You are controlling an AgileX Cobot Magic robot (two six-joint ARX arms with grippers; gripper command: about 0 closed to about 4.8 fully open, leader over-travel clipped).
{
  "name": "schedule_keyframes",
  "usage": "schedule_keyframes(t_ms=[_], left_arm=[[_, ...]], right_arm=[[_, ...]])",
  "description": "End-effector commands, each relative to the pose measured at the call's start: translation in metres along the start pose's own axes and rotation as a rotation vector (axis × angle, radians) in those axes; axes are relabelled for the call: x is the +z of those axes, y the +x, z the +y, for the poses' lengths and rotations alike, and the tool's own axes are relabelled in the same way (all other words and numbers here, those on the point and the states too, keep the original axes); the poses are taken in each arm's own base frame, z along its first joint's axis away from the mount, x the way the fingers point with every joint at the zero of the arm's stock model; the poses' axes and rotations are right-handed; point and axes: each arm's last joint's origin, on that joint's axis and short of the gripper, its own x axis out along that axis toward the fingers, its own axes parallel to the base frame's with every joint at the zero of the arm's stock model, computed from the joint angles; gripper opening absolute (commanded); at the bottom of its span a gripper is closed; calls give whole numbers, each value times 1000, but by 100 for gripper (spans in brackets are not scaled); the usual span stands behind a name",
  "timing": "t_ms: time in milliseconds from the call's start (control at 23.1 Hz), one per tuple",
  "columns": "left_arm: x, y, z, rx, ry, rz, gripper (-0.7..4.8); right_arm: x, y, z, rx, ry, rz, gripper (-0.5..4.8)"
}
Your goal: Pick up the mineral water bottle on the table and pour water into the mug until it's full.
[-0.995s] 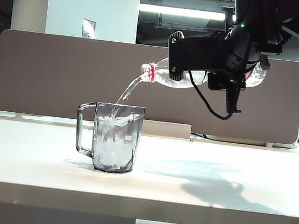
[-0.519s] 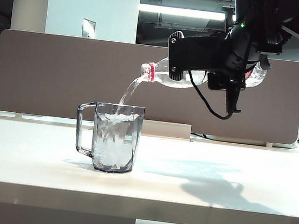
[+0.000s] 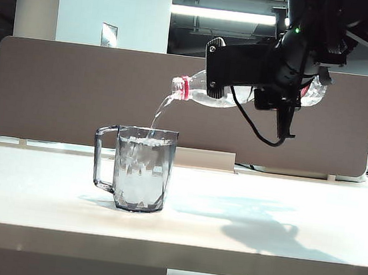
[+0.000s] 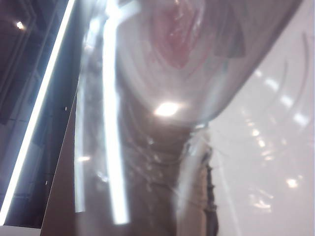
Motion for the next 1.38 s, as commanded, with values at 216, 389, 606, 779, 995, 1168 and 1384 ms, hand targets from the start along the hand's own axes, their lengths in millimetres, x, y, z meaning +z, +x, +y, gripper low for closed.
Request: schedule_keyframes(t_ms=[216, 389, 606, 779, 995, 1168, 1384], left_arm=[[1, -1, 0, -3, 8, -10, -5], [1, -1, 0, -3, 8, -10, -5], [1, -1, 0, -3, 8, -10, -5], [1, -1, 0, -3, 8, -10, -5], [1, -1, 0, -3, 8, -10, -5], [1, -1, 0, -3, 8, -10, -5], [1, -1, 0, -3, 8, -10, -5]], right_arm=[[3, -3, -9, -46, 15, -10, 122], [7, -5, -9, -46, 5, -21, 122], [11, -8, -10, -48, 4, -32, 122], [16, -11, -9, -49, 3, -47, 122], [16, -11, -9, -42, 104, -35, 122], [16, -11, -7, -16, 444, -46, 122], [18, -12, -6, 45, 1164, -131, 122]])
